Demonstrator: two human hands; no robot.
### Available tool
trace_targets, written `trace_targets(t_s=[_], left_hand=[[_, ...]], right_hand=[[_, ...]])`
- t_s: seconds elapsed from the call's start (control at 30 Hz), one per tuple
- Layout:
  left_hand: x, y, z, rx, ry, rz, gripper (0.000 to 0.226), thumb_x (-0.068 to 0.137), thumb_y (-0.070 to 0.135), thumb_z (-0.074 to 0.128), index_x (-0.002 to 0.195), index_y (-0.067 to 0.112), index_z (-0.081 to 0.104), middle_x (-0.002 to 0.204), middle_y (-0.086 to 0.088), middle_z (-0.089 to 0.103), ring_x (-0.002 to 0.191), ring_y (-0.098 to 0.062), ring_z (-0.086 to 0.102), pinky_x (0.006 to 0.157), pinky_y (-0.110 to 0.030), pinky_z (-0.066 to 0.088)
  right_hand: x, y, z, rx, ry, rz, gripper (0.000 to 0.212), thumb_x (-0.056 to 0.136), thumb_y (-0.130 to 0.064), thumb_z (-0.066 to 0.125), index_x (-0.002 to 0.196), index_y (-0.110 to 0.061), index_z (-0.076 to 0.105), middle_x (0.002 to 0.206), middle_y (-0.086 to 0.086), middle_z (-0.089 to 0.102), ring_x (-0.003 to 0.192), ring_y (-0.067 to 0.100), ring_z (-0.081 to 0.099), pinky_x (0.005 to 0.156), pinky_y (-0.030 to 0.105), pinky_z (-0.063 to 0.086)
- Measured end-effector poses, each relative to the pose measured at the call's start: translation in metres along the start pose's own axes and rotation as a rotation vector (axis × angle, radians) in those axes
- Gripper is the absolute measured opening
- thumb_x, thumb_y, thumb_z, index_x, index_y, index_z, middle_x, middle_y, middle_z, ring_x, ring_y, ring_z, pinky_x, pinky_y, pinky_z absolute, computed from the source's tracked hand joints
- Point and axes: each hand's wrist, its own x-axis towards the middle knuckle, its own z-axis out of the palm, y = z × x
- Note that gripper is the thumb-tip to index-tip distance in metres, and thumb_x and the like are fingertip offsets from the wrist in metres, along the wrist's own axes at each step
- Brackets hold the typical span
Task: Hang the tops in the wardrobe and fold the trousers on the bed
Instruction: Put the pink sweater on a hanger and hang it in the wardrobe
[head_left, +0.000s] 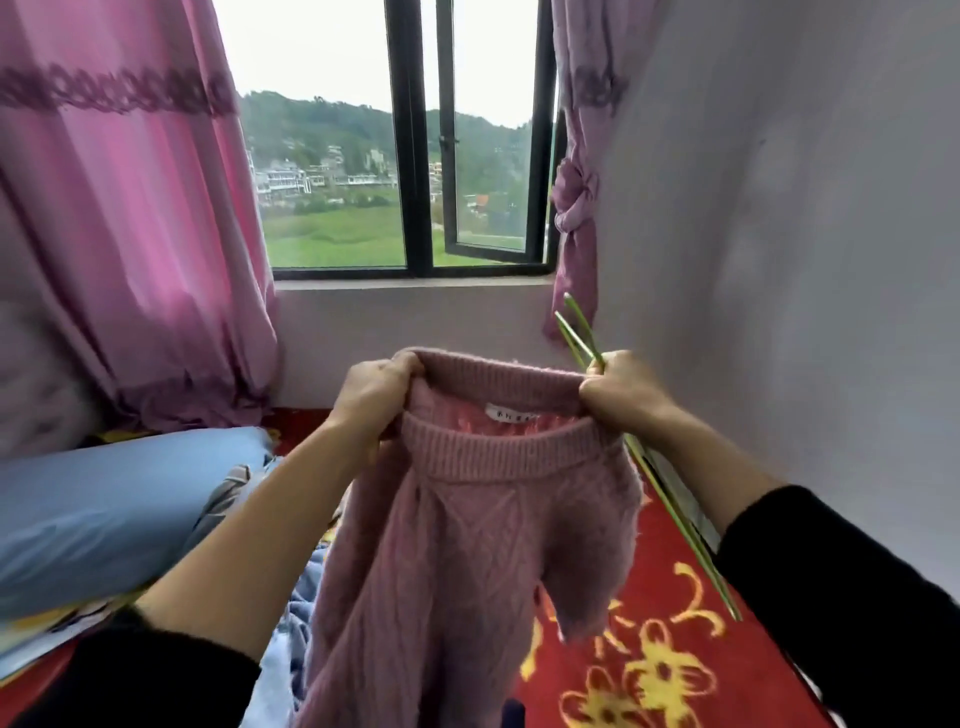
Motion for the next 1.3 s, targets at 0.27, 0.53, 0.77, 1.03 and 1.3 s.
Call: trace_targets(t_s=[0.27, 0.53, 0.77, 1.03, 1.3], left_hand=[[0.002, -0.094, -0.001, 0.132, 0.017, -0.106, 0.022, 0.093, 0.011, 0.054, 0.072, 0.011, 0.059, 0.075, -0.01, 0.058, 0.062, -0.015, 0.051, 0.052, -0.021, 0.043], [0.006, -0.108, 0.006, 0.223, -0.022, -0.048, 0.021, 0.093, 0.017, 0.055, 0.088, 0.001, 0.067, 0.073, -0.006, 0.06, 0.066, -0.015, 0.054, 0.059, -0.025, 0.045], [0.007, -0.114, 0.001, 0.156, -0.08, -0.063, 0.021, 0.093, 0.016, 0.055, 0.094, 0.001, 0.069, 0.077, -0.006, 0.064, 0.072, -0.016, 0.058, 0.068, -0.03, 0.048], [0.001, -0.113, -0.01, 0.15, -0.115, -0.083, 0.019, 0.094, 0.013, 0.053, 0.095, 0.002, 0.069, 0.085, -0.013, 0.067, 0.071, -0.017, 0.062, 0.065, -0.027, 0.053], [-0.002, -0.107, -0.013, -0.016, -0.044, -0.171, 0.016, 0.093, 0.012, 0.054, 0.088, 0.01, 0.069, 0.074, -0.007, 0.066, 0.052, -0.008, 0.062, 0.045, -0.018, 0.05]], right_hand=[[-0.019, 0.041, 0.069, 0.266, -0.358, 0.037, 0.043, 0.089, -0.028, 0.065, 0.055, -0.019, 0.04, 0.048, -0.003, 0.04, 0.04, 0.009, 0.037, 0.039, 0.02, 0.032], [-0.008, -0.028, 0.039, 0.874, -0.153, -0.138, 0.037, 0.101, -0.042, 0.038, 0.098, -0.013, 0.061, 0.056, 0.007, 0.052, 0.036, 0.007, 0.037, 0.037, 0.017, 0.029], [-0.01, -0.05, 0.042, 1.243, 0.248, -0.04, 0.045, 0.092, -0.039, 0.061, 0.059, -0.008, 0.06, 0.039, -0.004, 0.037, 0.034, 0.008, 0.029, 0.037, 0.019, 0.024], [0.001, -0.052, 0.047, 1.259, 0.237, -0.097, 0.038, 0.092, -0.013, 0.06, 0.055, -0.006, 0.053, 0.036, -0.007, 0.039, 0.031, 0.007, 0.028, 0.037, 0.017, 0.022], [-0.007, -0.005, 0.114, 1.057, 0.195, 0.039, 0.046, 0.089, -0.019, 0.066, 0.044, -0.016, 0.054, 0.039, 0.0, 0.041, 0.032, 0.009, 0.031, 0.037, 0.019, 0.024]])
